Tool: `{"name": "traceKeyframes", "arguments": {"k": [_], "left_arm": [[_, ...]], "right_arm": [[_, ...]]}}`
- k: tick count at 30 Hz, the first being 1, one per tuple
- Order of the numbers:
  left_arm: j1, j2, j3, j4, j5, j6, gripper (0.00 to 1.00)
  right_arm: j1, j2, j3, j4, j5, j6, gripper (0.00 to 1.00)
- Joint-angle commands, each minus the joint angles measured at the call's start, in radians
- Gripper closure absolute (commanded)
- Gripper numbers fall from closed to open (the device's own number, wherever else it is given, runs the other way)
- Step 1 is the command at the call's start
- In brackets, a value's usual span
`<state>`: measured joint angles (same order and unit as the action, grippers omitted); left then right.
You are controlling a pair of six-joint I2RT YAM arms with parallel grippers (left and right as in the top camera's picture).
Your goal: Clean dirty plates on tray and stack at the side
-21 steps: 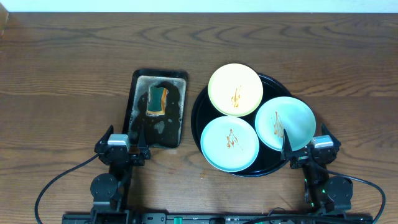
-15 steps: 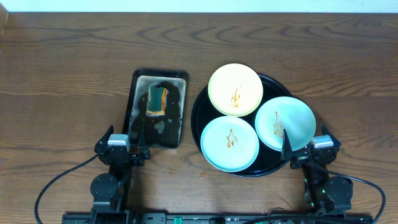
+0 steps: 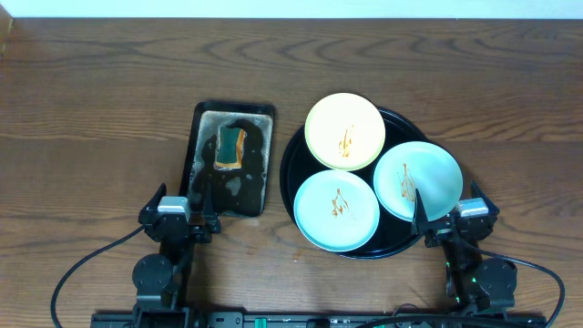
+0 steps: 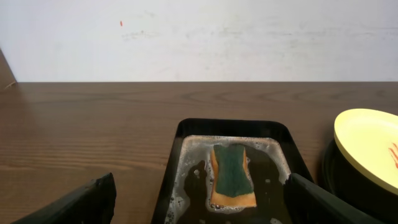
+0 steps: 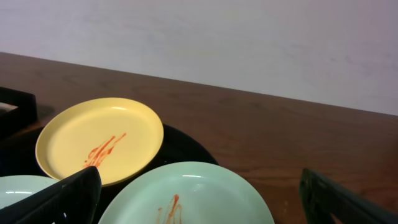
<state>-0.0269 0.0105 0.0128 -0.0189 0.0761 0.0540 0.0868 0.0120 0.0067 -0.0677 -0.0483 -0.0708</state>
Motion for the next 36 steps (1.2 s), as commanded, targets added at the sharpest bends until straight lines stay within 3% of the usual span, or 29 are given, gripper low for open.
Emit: {"name": "traceKeyframes", "arguments": {"k": [1,36], "left_arm": [[0.005,-0.005,-0.009,-0.044,0.036,0.013,0.13],[0.005,-0.005,-0.009,-0.041,0.037,0.012,0.13]], "right_arm": [[0.021,-0.005,-0.001,-0.004,0.003,-0.013,0.01],[0.021,-0.005,-0.001,-0.004,0.070,-0.013,0.01]]}}
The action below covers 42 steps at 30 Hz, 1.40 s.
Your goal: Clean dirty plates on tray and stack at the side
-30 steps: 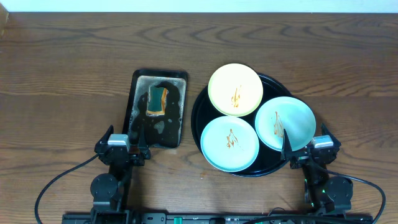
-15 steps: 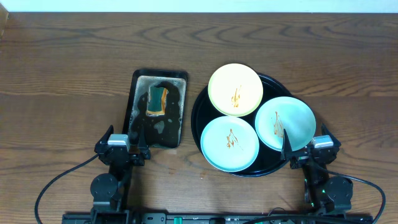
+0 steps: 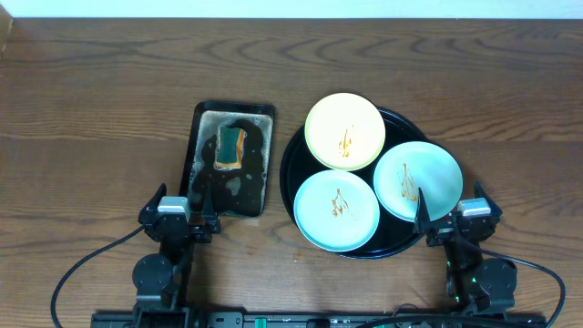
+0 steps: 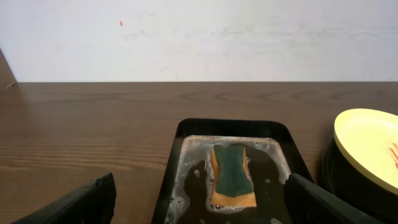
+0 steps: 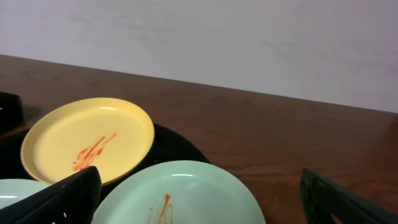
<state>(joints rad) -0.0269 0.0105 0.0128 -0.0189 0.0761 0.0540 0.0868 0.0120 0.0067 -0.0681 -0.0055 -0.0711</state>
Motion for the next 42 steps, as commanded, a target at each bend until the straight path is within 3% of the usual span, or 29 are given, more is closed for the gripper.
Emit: {"name": "traceKeyframes", "arguments": {"k": [1,10,18,27,34,37,42], "left_arm": [[0.005,-0.005,-0.009,-0.041,0.037,0.012,0.13],[0.005,0.020,0.034,-0.080,0.037,-0.034,0.13],[0.005,0.243,0.200,-0.181,0.037,-0.033,0.13],[0.005,0.656,0.506,-0.342,0.048,-0.033,0.13],[0.004,0.957,0.822,-0.617,0.052,-0.040,0.13],[0.004,1.041,0.917,-0.713,0.051,-0.040,0.13],[0.004,1.080,0.936,-0.743,0.052,-0.040,0.13]], "right_arm": [[0.021,-0.005,-0.001,-0.003,0.027,-0.012,0.01],[0.021,-0.004,0.014,-0.034,0.032,0.015,0.01],[0.021,0.093,0.135,-0.168,0.065,0.060,0.01],[0.021,0.435,0.349,-0.283,0.061,0.060,0.01],[0.018,0.746,0.580,-0.437,0.061,0.112,0.01],[0.018,0.863,0.683,-0.517,0.061,0.110,0.01],[0.018,0.975,0.772,-0.563,0.041,0.055,0.01]]}}
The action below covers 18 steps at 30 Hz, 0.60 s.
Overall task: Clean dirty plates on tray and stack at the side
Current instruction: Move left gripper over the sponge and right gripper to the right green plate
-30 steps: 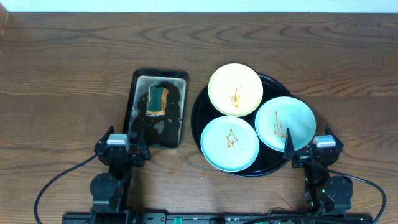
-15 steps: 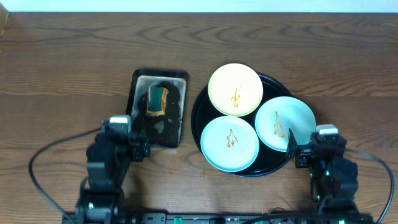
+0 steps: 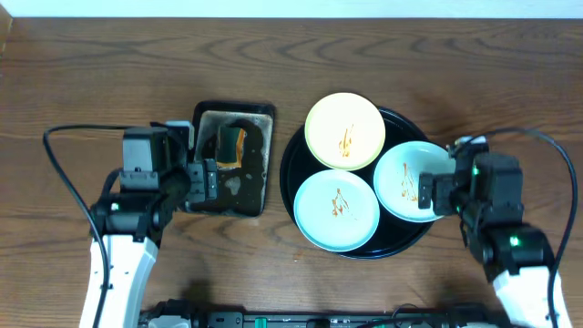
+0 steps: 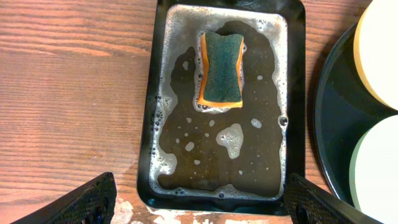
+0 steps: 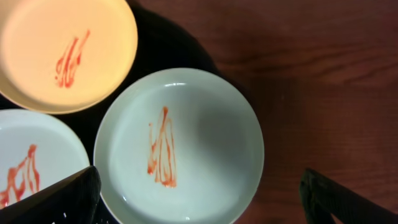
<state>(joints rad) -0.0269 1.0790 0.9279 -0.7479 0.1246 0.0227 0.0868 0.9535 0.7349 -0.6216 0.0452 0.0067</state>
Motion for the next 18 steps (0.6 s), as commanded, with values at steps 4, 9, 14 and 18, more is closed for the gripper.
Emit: {"name": "traceKeyframes", "arguments": {"k": [4,9,14,18], "left_arm": [[0.004,0.018,0.021,-0.014,0.002,-0.009,0.13],[0.004,0.018,0.021,0.010,0.003,-0.009,0.13],[0.004,0.019,0.021,0.102,0.013,-0.072,0.13],[0.004,0.049,0.021,0.198,0.048,-0.074,0.13]], "right_arm": [[0.018,0.057,0.049,-0.007,-0.081,-0.020,0.01],[0.018,0.056,0.049,-0.006,-0.080,-0.019,0.01],[0.018,0.056,0.049,0.014,-0.080,0.001,0.01],[0.018,0.057,0.049,0.021,-0.080,0.005,0.01]]}}
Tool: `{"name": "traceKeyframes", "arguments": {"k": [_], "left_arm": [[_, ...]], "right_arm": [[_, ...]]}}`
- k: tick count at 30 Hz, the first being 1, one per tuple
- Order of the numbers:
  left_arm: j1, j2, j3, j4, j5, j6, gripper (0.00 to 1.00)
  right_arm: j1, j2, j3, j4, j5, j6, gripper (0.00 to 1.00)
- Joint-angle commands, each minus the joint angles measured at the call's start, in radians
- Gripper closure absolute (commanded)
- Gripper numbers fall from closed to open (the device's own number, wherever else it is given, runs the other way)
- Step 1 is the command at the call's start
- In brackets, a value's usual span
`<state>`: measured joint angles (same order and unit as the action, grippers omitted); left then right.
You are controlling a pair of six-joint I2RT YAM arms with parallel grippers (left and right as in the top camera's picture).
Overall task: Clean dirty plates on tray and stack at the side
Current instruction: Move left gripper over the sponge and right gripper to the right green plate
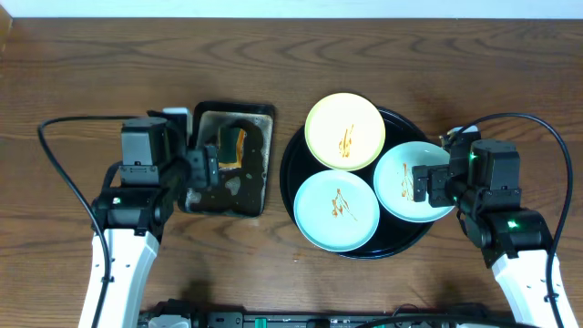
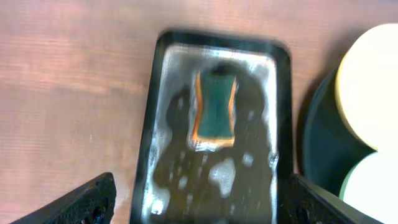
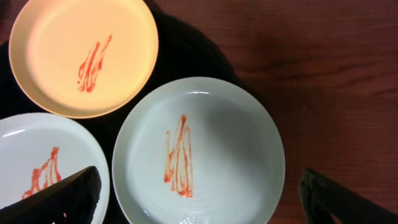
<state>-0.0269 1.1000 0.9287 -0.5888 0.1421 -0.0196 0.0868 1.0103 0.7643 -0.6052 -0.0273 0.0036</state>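
A round black tray [image 1: 293, 162] holds three plates smeared with red sauce: a yellow one [image 1: 344, 130] at the back, a pale blue one [image 1: 336, 210] at the front, and a mint one [image 1: 412, 173] on the right. A green and orange sponge [image 2: 213, 109] lies in a rectangular black tray [image 2: 148, 143] of soapy water. My left gripper [image 2: 199, 205] hangs open above the near end of that soapy tray. Over the mint plate [image 3: 199, 155] my right gripper [image 3: 199, 199] is open too, with nothing between its fingers.
The brown wooden table [image 1: 91, 82] stretches wide to the left of the soapy tray and behind both trays. The two trays sit close together. Black cables trail from both arms toward the front edge.
My left gripper has shifted a little toward the back over the soapy tray, and its view is blurred. My right gripper has moved slightly left, so the mint plate sits more centred below it.
Both arms rested low at the front edge, looking level across the table, through the first two moments. Then both were raised and pointed down, the left over the soapy tray, the right over the mint plate. They remain there, open.
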Motion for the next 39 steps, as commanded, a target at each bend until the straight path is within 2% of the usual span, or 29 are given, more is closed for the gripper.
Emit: {"name": "traceKeyframes", "arguments": {"k": [1,9,14,20,23,26,33,39], "left_arm": [[0.003,0.043,0.020,0.060,0.030,-0.034,0.13],[0.002,0.246,0.116,0.107,0.026,-0.034,0.14],[-0.039,0.405,0.124,0.192,0.026,-0.034,0.20],[-0.100,0.549,0.124,0.231,0.025,-0.034,0.21],[-0.115,0.608,0.124,0.238,-0.002,-0.034,0.27],[-0.121,0.650,0.124,0.240,-0.060,-0.035,0.29],[-0.121,0.685,0.123,0.240,-0.064,-0.035,0.34],[-0.121,0.690,0.122,0.243,-0.064,-0.035,0.44]], "right_arm": [[0.018,0.001,0.020,0.004,-0.007,0.008,0.01],[0.018,0.005,0.020,0.003,-0.007,0.011,0.01],[0.018,0.005,0.020,0.002,-0.007,0.011,0.01],[0.018,0.005,0.020,-0.003,-0.007,0.011,0.01],[0.018,0.005,0.020,-0.008,-0.007,0.011,0.01],[0.018,0.005,0.020,-0.010,-0.007,0.011,0.01],[0.018,0.005,0.020,-0.012,-0.007,0.011,0.01],[0.018,0.005,0.020,-0.013,-0.008,0.011,0.01]]}}
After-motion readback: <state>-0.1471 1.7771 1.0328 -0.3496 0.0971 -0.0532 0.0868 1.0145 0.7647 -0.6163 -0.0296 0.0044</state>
